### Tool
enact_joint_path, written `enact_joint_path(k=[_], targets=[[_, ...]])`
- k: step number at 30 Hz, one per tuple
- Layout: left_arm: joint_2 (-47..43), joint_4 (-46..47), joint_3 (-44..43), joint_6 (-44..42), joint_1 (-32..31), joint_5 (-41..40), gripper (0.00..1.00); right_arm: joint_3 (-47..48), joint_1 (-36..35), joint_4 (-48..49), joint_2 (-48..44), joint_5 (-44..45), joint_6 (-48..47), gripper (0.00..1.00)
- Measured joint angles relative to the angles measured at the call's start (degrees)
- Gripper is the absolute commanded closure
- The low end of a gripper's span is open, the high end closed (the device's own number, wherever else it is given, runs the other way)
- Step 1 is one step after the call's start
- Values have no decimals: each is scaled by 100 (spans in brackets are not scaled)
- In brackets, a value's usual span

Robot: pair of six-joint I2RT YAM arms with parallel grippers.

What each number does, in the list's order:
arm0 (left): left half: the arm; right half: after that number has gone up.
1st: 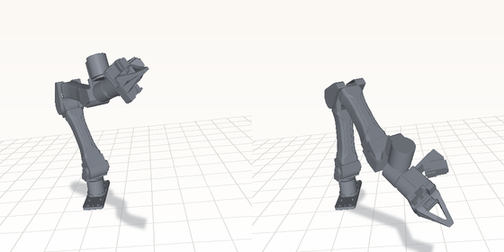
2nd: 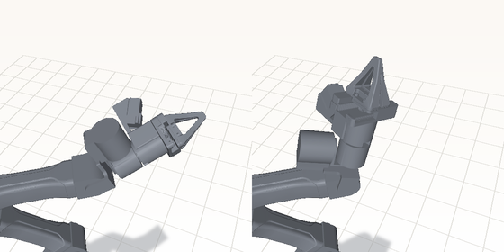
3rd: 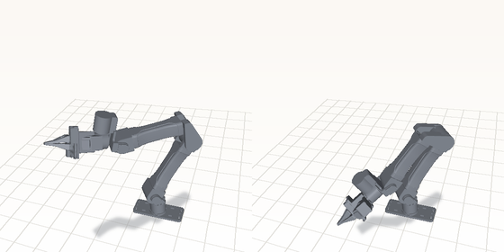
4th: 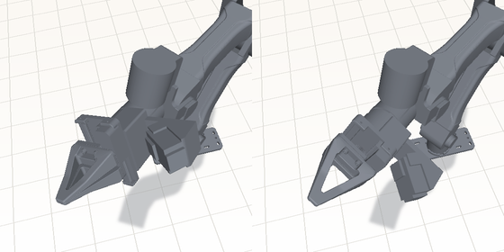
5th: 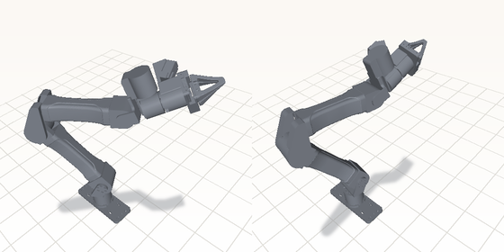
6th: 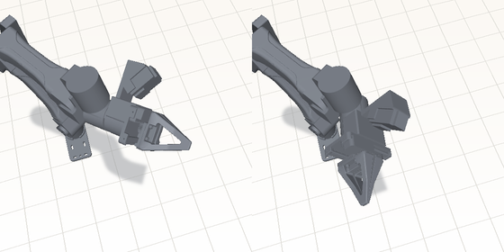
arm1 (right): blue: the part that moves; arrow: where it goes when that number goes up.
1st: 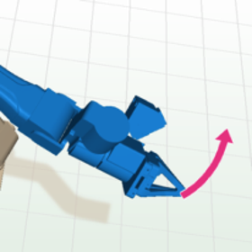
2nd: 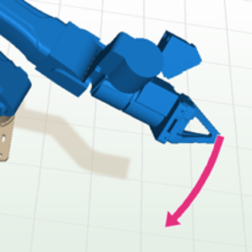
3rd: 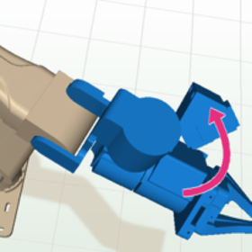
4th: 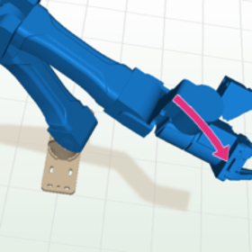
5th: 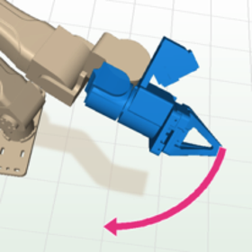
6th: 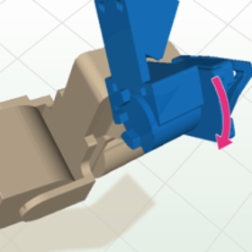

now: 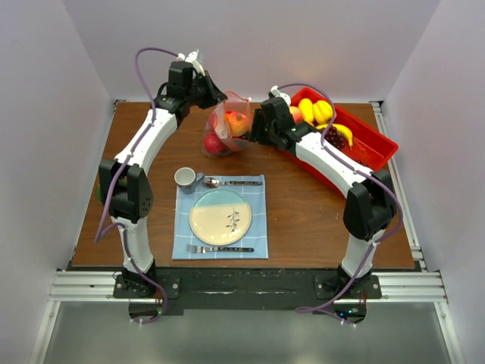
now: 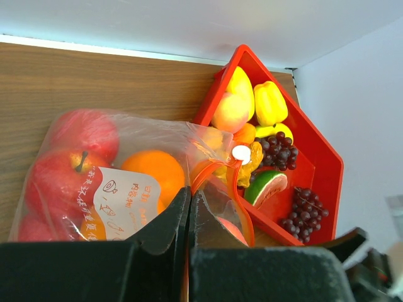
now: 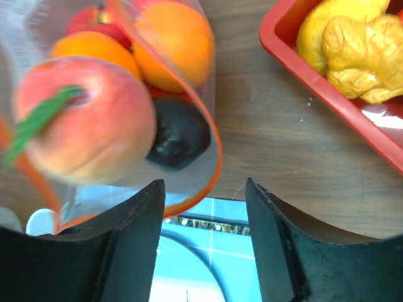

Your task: Place the food in the zip-top bag and seal the zipper

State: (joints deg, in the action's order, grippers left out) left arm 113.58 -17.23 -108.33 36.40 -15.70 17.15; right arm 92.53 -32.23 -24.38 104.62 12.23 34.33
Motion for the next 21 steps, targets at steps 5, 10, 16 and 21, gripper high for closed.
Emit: enact_joint_path(k=[5,10,16,21], targets=[[0,-2,0,0,0,-2,100,256,39,2,540,-42,98,90],[0,-63,-22,-28,0,-55,100,761,81,-201,791,-26,170,100],[2,-367,-345,-210,2,-155,100,2159,83,-634,826,94,50,100],[-37,-382,-470,-315,2,-223,100,3340,170,-1025,1064,44,-101,100]])
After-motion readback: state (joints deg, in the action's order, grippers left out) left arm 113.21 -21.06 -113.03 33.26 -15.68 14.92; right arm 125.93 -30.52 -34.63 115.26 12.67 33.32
